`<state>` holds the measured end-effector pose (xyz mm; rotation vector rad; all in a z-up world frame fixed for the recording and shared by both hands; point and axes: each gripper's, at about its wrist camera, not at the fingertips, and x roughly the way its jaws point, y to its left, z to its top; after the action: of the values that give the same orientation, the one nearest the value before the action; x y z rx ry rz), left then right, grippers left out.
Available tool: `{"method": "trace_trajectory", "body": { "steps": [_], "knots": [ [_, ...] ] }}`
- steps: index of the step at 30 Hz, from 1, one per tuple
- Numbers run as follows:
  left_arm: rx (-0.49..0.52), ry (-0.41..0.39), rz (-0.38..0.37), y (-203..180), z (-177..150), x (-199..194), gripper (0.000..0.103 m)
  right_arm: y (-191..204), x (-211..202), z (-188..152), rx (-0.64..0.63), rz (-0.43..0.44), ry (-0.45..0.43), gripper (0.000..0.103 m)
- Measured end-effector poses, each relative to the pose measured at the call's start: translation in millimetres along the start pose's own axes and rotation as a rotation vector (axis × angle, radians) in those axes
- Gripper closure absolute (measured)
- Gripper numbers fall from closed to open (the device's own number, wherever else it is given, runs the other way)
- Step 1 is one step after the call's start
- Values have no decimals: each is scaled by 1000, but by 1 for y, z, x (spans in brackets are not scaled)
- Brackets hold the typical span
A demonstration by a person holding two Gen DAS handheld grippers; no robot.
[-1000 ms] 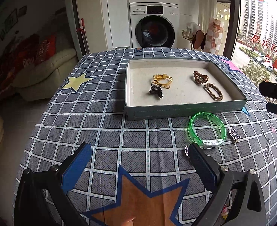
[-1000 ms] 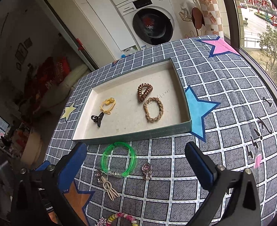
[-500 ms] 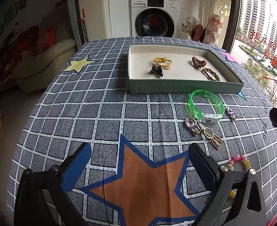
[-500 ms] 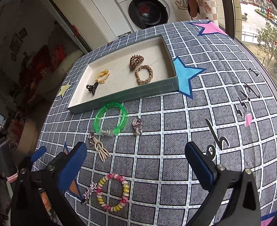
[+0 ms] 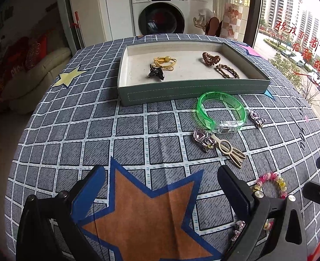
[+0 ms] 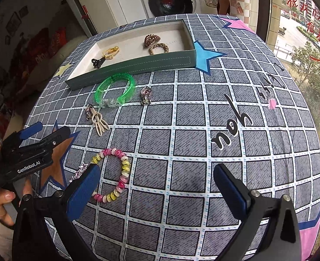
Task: Organize jewelry
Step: 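Withdraw both tools and move toward the heart pendant and beaded bracelet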
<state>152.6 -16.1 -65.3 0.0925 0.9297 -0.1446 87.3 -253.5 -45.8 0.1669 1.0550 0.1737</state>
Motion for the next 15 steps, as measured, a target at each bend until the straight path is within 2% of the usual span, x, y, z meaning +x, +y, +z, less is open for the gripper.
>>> {"method": "trace_trajectory", "body": {
  "steps": [9, 15],
  "knots": [
    [53, 43, 11, -14, 12, 26, 0, 11, 3, -13, -46, -49, 12, 0],
    [25, 56, 7, -13, 21, 37, 0, 29, 8, -16, -122, -107, 5, 0]
  ]
}}
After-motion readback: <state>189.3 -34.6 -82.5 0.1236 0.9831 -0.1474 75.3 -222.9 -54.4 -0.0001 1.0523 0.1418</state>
